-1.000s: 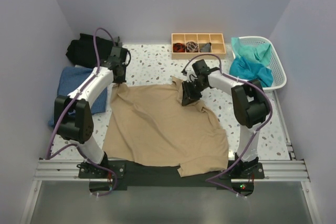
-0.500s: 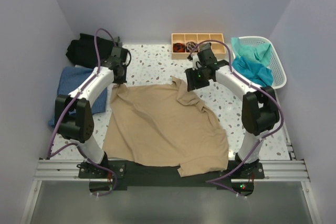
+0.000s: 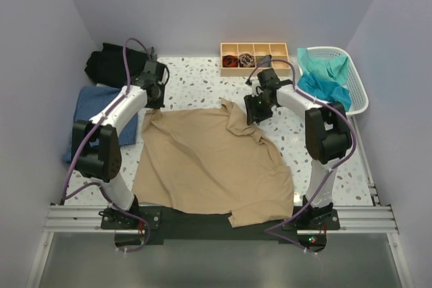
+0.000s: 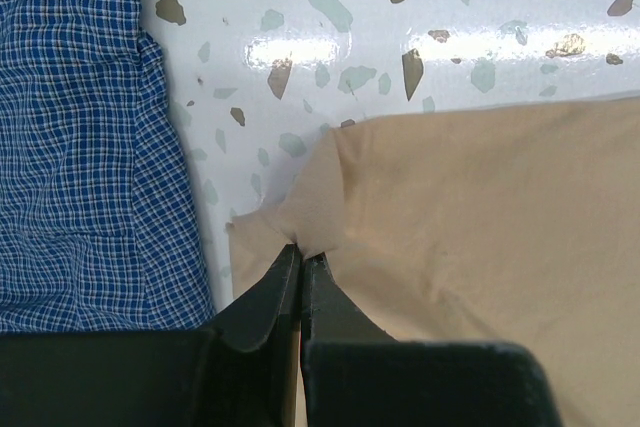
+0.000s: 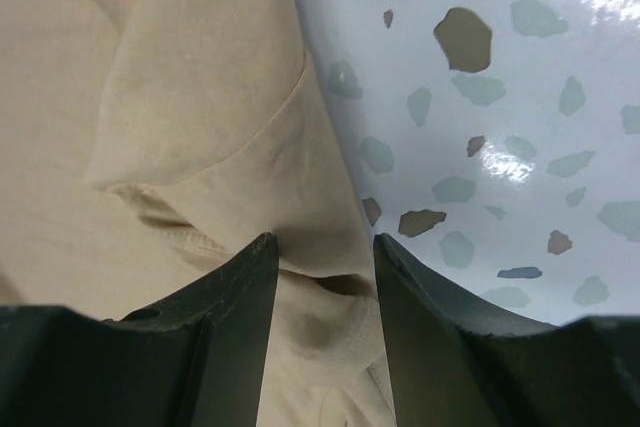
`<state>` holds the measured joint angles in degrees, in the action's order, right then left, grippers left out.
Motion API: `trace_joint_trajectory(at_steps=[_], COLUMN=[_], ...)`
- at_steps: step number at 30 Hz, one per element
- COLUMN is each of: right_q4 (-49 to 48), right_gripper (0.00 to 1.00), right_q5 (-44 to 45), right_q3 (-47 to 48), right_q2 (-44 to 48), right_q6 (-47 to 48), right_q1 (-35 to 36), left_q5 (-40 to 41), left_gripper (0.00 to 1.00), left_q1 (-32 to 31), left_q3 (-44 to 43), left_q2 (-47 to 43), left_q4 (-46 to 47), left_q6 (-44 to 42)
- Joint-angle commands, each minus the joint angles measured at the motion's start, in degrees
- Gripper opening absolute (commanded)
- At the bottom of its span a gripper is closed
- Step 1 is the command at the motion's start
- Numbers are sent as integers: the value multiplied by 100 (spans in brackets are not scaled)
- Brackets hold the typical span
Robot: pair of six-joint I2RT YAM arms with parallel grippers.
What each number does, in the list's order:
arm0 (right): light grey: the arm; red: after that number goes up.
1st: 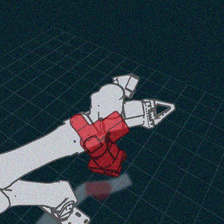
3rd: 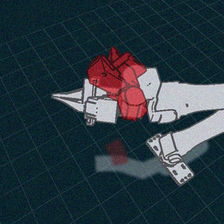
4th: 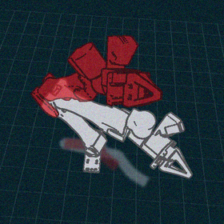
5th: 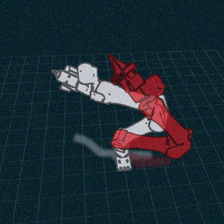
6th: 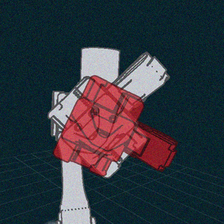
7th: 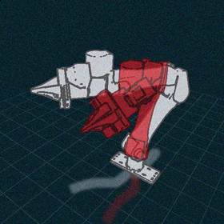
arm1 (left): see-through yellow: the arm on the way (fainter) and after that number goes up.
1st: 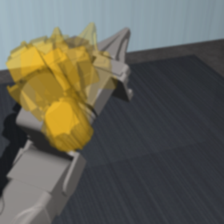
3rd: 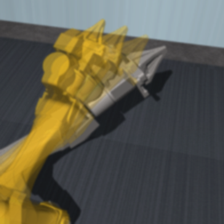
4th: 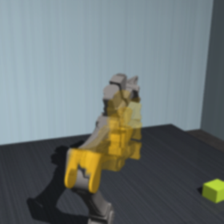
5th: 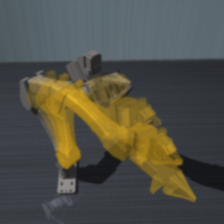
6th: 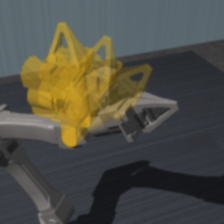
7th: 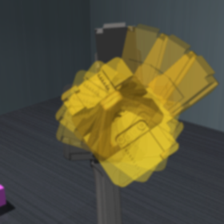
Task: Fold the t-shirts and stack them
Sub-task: Flatten the tshirt out
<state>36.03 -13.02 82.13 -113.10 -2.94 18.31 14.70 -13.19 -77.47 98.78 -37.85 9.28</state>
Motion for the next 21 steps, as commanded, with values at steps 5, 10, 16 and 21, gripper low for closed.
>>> trace_joint_trajectory(at_steps=[5,10,16,21], right_q4=[386,396,641,853], right_gripper=[38,0,0,19], right_q5=[-553,-658,-1124,-1335], right_q3=[-320,-557,-707,-934], right_q2=[569,1026,1431,1334], right_q6=[-14,-66,-23,13], right_q1=[24,41,164,559], left_q5=[-151,-187,-195,-248], left_gripper=[0,0,0,0], left_q1=[1,-8,-8,-8], left_q3=[-145,-137,-145,-172], left_q2=[62,71,89,150], left_q4=[40,14,5,-12], left_q6=[-128,-137,-137,-137])
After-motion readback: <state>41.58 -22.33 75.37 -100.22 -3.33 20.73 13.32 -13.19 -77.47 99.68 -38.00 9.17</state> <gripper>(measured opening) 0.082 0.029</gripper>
